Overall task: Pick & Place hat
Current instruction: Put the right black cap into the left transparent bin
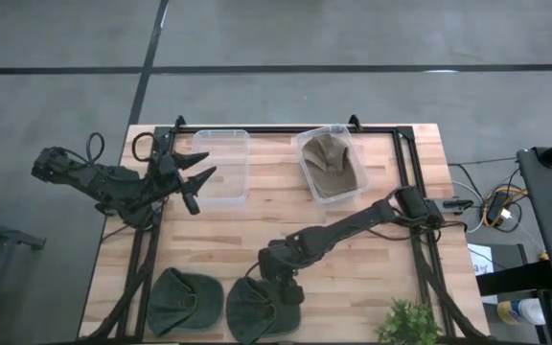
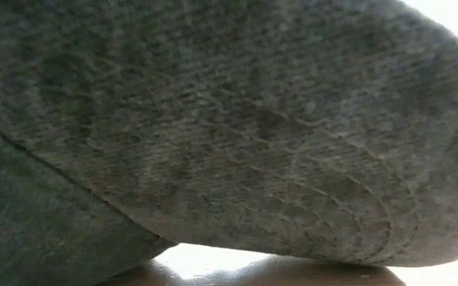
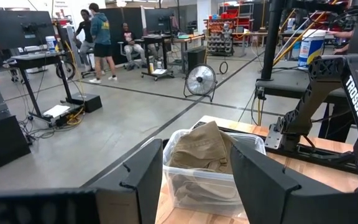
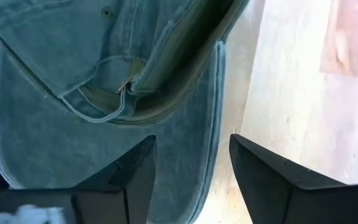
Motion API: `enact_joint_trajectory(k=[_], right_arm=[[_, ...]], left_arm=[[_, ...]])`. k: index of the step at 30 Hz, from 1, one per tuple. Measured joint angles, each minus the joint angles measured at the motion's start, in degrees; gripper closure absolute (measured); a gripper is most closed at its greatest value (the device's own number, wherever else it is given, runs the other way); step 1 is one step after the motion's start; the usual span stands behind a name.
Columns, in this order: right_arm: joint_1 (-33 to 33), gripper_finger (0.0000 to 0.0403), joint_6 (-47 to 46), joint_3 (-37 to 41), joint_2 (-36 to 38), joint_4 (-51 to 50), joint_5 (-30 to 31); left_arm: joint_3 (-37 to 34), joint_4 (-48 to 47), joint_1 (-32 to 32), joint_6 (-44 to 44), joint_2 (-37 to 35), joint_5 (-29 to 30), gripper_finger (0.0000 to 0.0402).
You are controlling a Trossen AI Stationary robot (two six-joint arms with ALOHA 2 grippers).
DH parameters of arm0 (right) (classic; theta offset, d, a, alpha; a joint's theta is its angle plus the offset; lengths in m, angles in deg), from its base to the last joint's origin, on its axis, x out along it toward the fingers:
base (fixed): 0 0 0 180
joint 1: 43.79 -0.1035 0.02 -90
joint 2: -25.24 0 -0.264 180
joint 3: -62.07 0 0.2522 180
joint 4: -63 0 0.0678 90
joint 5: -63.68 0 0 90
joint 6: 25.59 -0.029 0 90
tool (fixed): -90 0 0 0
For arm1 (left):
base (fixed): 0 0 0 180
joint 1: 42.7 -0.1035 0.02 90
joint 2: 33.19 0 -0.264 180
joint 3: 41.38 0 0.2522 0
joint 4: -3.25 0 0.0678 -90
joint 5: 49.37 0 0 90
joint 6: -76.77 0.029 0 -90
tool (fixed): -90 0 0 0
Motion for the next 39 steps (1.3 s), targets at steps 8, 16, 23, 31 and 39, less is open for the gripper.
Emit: enact_joint_trajectory(k=[8, 16, 23, 31, 39], right_arm=[[-0.1, 0.0228, -2.2, 3.5, 0.0, 3.1, -0.9], [-0.2, 0.0334, -3.3, 3.1, 0.0, 4.1, -1.1], [0.0, 0.0389, -6.2, 2.9, 1.1, 4.0, -1.6], [0.7, 0.0390, -6.9, 3.0, 7.5, 2.1, 6.7], [1.0, 0.0390, -8.3, 3.0, 15.6, -1.8, 21.2]], left_arm=[[-0.1, 0.0, 0.0, 0.0, 0.1, 0.0, 0.0220], [-0.1, 0.0, 0.0, 0.0, 0.1, 0.0, 0.0220], [-0.1, 0.0, 0.0, -0.2, 0.1, 0.0, 0.0220], [-0.1, 0.0, 0.0, -1.2, 0.1, 0.0, 0.0220], [-0.1, 2.4, 0.0, -1.3, 0.1, 0.0, 0.0220]])
